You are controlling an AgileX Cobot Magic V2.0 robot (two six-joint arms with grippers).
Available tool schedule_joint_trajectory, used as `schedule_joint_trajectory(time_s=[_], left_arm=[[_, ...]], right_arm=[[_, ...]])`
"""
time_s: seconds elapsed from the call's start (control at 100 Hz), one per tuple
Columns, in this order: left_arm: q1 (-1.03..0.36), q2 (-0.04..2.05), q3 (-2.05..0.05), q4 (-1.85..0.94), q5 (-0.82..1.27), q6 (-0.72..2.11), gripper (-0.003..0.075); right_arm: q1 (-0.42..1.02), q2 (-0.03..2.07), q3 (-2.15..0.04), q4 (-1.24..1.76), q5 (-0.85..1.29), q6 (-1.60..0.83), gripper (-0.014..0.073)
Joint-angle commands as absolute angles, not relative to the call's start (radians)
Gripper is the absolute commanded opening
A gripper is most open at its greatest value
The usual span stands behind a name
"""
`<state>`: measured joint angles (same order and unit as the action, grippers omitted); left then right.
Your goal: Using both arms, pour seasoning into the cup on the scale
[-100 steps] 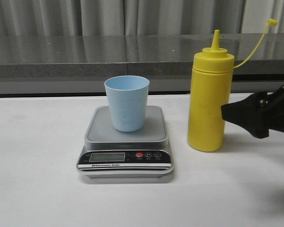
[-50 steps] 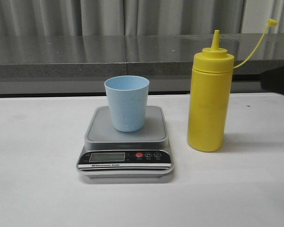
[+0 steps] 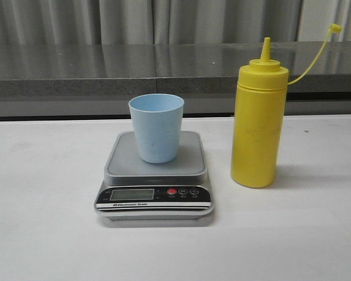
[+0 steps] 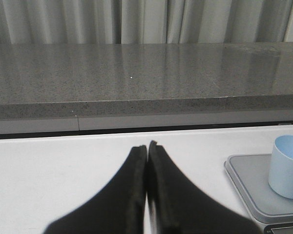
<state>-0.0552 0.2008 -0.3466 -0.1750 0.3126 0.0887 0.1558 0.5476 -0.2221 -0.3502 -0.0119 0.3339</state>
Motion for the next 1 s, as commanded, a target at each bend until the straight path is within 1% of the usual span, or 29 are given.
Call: schedule_joint_trajectory(time_s=[0.0, 0.2, 0.24, 0.3, 0.31, 0.39, 0.44, 0.45, 0.49, 0.52, 0.54, 0.58, 0.59, 0.63, 0.68, 0.99], left_arm=[[-0.052, 0.208, -0.371, -0.188, 0.231, 0.083, -0.0018], [-0.052, 0.208, -0.371, -0.188, 0.231, 0.083, -0.0018], [-0.052, 0.208, -0.371, -0.188, 0.231, 0.083, -0.0018], [-0.052, 0.208, -0.371, -0.188, 0.231, 0.083, -0.0018], [-0.052, 0.208, -0.371, -0.188, 0.231, 0.083, -0.0018], [-0.052, 0.208, -0.371, -0.188, 0.231, 0.083, -0.0018], [-0.052, 0.208, -0.371, -0.188, 0.231, 0.083, -0.0018], [-0.052, 0.208, -0.371, -0.188, 0.231, 0.083, -0.0018], [-0.052, 0.208, -0.371, -0.188, 0.231, 0.083, -0.0018], [-0.052, 0.208, -0.371, -0.188, 0.231, 0.083, -0.0018], [-0.052, 0.208, -0.371, -0.188, 0.231, 0.083, -0.0018], [-0.052, 0.208, -0.371, -0.188, 0.231, 0.083, -0.0018], [-0.052, 0.208, -0.371, -0.188, 0.231, 0.083, -0.0018], [-0.052, 0.208, -0.371, -0.188, 0.231, 0.083, -0.0018], [-0.052, 0.208, -0.371, -0.188, 0.231, 0.083, -0.0018], [-0.052, 0.208, -0.371, -0.188, 0.231, 0.083, -0.0018]], right_arm=[[0.153, 0.489, -0.265, -0.346, 0.008, 0.347, 0.0592], [0.153, 0.404, -0.271, -0.326, 0.078, 0.347, 0.059], [0.153, 0.397, -0.271, -0.316, 0.085, 0.347, 0.0579], [0.153, 0.397, -0.271, -0.306, 0.096, 0.347, 0.0518], [0.153, 0.397, -0.271, -0.306, 0.097, 0.347, 0.0518], [0.153, 0.397, -0.271, -0.305, 0.104, 0.347, 0.0392], [0.153, 0.397, -0.271, -0.305, 0.102, 0.347, 0.0289], [0.153, 0.397, -0.271, -0.305, 0.102, 0.347, 0.0289], [0.153, 0.397, -0.271, -0.305, 0.096, 0.347, 0.0197], [0.153, 0.397, -0.271, -0.305, 0.092, 0.347, 0.0158], [0.153, 0.397, -0.271, -0.305, 0.085, 0.347, 0.011], [0.153, 0.397, -0.271, -0.305, 0.075, 0.347, 0.0043], [0.153, 0.397, -0.271, -0.305, 0.074, 0.347, 0.0043], [0.153, 0.397, -0.271, -0.305, 0.064, 0.347, -0.0021], [0.153, 0.397, -0.271, -0.305, 0.057, 0.347, -0.0071], [0.153, 0.397, -0.271, -0.305, 0.055, 0.347, -0.0067]])
